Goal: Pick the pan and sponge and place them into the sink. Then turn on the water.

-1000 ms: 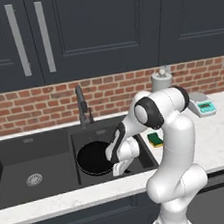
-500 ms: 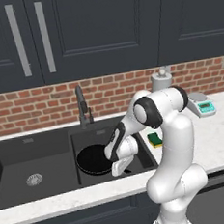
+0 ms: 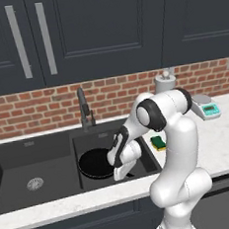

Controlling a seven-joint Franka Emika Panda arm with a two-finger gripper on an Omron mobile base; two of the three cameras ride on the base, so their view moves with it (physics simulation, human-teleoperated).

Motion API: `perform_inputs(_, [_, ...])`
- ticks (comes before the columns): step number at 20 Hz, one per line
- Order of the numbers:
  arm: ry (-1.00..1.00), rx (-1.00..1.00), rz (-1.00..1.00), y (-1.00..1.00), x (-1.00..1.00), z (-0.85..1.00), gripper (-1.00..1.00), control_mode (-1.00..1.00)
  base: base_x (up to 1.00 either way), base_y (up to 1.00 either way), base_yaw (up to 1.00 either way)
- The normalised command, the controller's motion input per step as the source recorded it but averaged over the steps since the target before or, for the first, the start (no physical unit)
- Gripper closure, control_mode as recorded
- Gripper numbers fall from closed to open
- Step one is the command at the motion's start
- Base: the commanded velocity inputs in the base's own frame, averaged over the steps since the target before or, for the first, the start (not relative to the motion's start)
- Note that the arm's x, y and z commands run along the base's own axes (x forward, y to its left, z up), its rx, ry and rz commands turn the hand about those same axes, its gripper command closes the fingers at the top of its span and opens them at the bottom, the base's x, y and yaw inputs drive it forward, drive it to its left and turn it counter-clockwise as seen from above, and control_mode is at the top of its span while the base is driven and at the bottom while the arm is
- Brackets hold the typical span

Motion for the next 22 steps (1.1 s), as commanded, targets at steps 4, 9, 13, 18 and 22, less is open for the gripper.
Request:
perform_inputs(4, [0.00,-0.03,0.00,0.00,0.08,-0.21,1.00,-1.00,0.00,0.00,0.00])
perform_inputs(9, [0.00,0.00,0.00,0.00,0.04,-0.03,-1.00,-1.00,0.00,0.00,0.00])
perform_inputs(13, [0.00,0.00,0.00,0.00,0.00,0.00,-1.00,-1.00,0.00,0.00,0.00])
perform_inputs(18, [0.00,0.00,0.00,0.00,0.00,0.11,-1.00,-1.00,0.00,0.00,0.00])
perform_inputs(22, [0.00,0.00,0.00,0.00,-0.01,0.49,-1.00,-1.00,0.00,0.00,0.00])
